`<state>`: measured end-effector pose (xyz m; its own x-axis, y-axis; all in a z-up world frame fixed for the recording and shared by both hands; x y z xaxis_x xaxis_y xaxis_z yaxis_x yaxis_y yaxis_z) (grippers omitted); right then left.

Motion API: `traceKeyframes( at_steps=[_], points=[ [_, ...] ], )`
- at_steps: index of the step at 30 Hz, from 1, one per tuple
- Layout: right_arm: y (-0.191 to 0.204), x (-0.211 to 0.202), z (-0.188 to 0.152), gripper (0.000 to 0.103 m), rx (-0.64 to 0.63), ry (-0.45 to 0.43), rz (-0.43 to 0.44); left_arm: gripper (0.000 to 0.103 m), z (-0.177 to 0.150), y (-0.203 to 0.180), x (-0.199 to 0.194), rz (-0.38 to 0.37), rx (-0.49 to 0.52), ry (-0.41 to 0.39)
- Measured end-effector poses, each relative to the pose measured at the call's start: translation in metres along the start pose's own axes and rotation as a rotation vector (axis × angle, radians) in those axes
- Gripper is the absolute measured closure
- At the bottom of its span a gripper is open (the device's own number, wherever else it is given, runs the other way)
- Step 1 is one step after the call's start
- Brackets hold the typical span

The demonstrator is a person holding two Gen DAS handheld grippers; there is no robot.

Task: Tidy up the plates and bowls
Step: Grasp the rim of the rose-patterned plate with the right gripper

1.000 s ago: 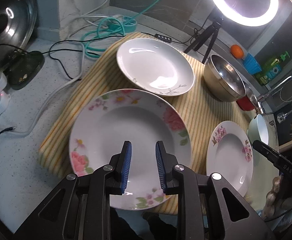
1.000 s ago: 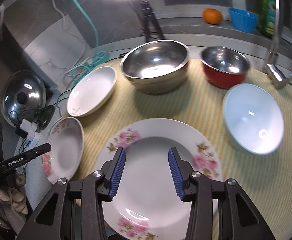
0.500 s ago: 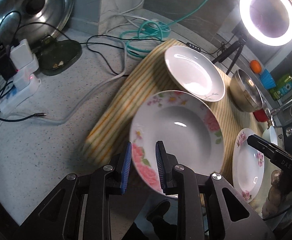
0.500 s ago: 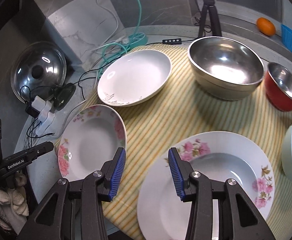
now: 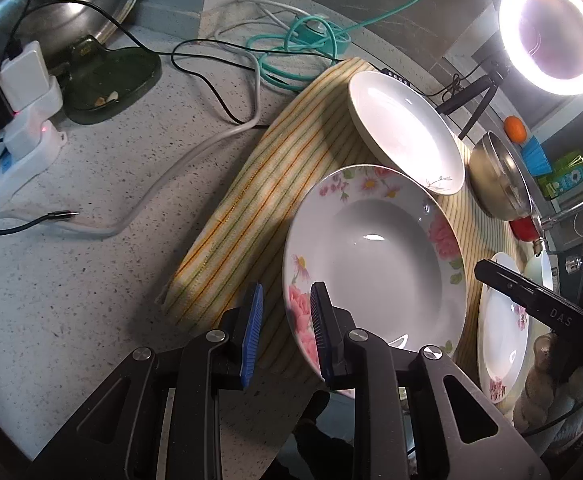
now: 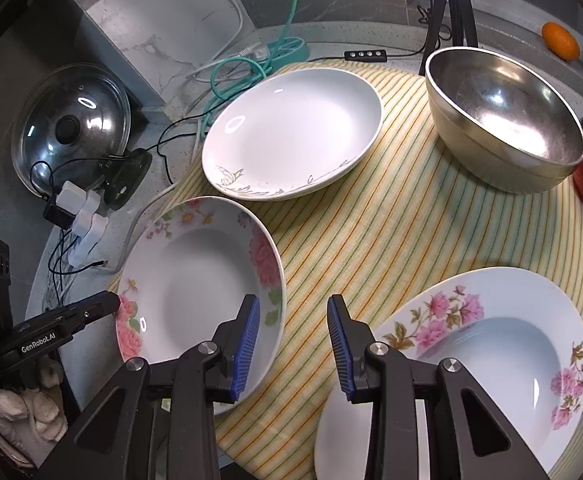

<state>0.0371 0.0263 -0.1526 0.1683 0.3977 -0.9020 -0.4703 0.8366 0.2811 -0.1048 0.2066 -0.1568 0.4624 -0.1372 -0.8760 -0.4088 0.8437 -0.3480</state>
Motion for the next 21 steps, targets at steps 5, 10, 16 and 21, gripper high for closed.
traceKeyframes(
  at_steps=[5,10,16,21],
  points=[
    [-0.001,0.011,0.003,0.074,0.028,0.028,0.028,0.080,0.003,0.001,0.008,-0.021,-0.006,0.021],
    [-0.001,0.021,0.003,0.079,0.050,0.059,0.051,0.080,0.004,0.003,0.014,-0.031,-0.009,0.037],
    [-0.001,0.027,0.002,0.083,0.064,0.077,0.070,0.085,0.005,0.001,0.017,-0.034,0.002,0.047],
    [-0.001,0.030,0.003,0.086,0.070,0.089,0.085,0.088,0.007,-0.003,0.019,-0.029,0.018,0.049]
  ],
)
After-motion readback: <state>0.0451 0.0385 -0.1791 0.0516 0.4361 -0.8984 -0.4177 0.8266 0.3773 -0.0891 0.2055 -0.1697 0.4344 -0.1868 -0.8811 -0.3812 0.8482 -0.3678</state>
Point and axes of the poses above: each gripper's, at about its wrist camera, not at the fingertips, and x roughly the way its jaws point, y to its left, z to its top, the point moved 2 cm from there along x, roughly the way its jaws point, and after that the axes turned 2 degrees about -z, right-handed, at the moved point
